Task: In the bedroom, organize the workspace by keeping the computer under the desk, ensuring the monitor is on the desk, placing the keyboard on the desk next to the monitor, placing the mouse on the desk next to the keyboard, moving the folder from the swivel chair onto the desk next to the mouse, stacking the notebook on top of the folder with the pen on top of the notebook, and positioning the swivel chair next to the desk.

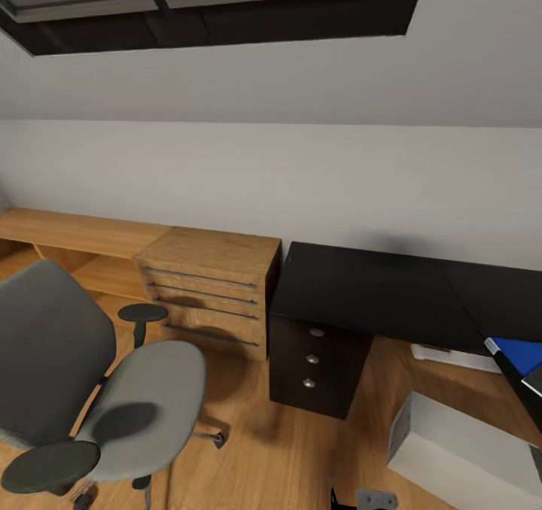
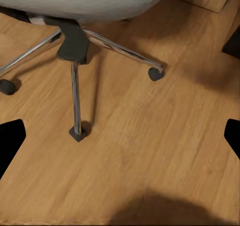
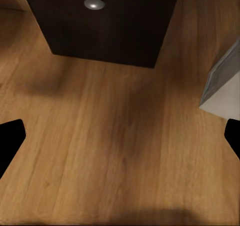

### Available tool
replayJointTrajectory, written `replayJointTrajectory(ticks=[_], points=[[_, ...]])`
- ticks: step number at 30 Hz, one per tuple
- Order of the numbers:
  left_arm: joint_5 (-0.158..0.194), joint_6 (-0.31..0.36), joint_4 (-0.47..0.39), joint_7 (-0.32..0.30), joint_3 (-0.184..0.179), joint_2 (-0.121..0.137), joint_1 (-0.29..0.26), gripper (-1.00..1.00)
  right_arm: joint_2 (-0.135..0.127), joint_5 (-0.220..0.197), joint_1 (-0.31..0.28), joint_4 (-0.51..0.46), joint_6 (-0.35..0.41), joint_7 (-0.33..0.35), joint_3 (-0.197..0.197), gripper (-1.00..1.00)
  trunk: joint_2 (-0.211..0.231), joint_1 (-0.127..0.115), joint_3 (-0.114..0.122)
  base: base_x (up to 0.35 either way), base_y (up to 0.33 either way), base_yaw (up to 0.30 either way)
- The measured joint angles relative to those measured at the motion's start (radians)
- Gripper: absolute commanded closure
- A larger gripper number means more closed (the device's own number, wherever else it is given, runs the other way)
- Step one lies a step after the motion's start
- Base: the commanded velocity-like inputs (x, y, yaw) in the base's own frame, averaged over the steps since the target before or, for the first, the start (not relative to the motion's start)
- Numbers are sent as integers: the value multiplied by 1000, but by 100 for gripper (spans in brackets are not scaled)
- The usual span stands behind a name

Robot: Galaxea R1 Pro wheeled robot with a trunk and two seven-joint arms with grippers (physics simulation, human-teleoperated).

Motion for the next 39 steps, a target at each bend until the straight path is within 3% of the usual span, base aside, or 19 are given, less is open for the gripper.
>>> replayJointTrajectory(ticks=[11,19,39], points=[[0,0,0,1,0,0,0,-100,4,5,0,7,1,2,2,-100,0,0,-5,-53,-41,260],[0,1,0,1,0,0,0,-100,4,36,1,12,1,3,3,-100,0,0,-12,-1,-1,244],[0,7,0,0,0,4,0,-100,6,40,0,12,1,3,3,-100,0,0,-29,0,0,241]])
